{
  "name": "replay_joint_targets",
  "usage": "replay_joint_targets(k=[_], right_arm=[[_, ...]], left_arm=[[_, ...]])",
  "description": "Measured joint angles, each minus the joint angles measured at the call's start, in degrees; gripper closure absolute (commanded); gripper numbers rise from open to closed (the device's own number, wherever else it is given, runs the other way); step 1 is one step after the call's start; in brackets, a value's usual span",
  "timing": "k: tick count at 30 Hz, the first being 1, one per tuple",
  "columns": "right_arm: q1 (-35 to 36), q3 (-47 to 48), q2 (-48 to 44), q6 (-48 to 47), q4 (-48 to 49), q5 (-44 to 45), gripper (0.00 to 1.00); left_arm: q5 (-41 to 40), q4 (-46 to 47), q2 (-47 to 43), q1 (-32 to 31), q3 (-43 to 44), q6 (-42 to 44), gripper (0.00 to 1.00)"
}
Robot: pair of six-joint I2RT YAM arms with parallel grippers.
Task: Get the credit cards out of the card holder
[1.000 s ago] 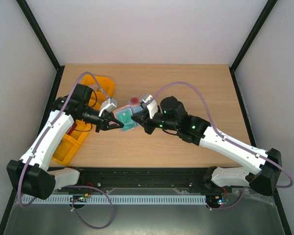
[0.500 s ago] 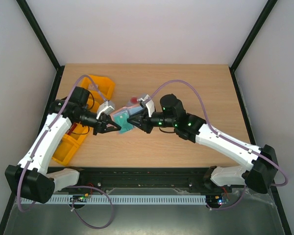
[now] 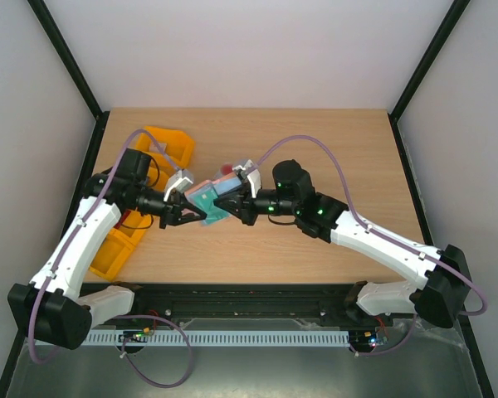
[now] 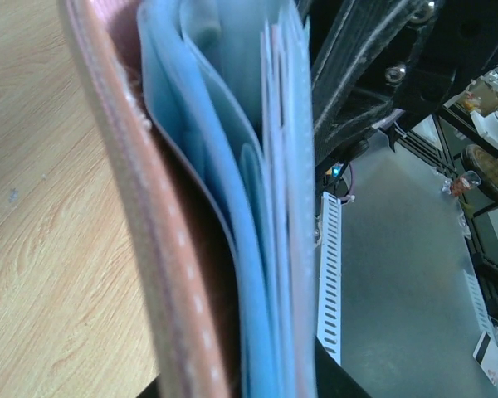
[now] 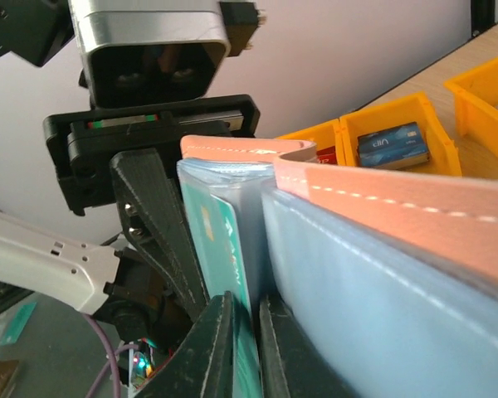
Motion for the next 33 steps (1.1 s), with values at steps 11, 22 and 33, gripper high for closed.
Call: replay_joint_targets(k=[11,22,33], right_arm=[[1.7,-1.8,-3.8,-1.1,0.8,2.5,0.98],[1.7,-3.1,-5.7,-0.6,2.9,1.4,0.83],[-0.7,-3.6,-7.5,-2.8,-0.2,3.0,0.81]], left_arm=[[2.9,0.3,0.0,0.3,0.0,2.1,0.74],[7.8,-1.0,0.0,0.4,0.0,6.7,0.98],[7.7,-5.0,-0.3,0.7,0.1,13.4,0.98]])
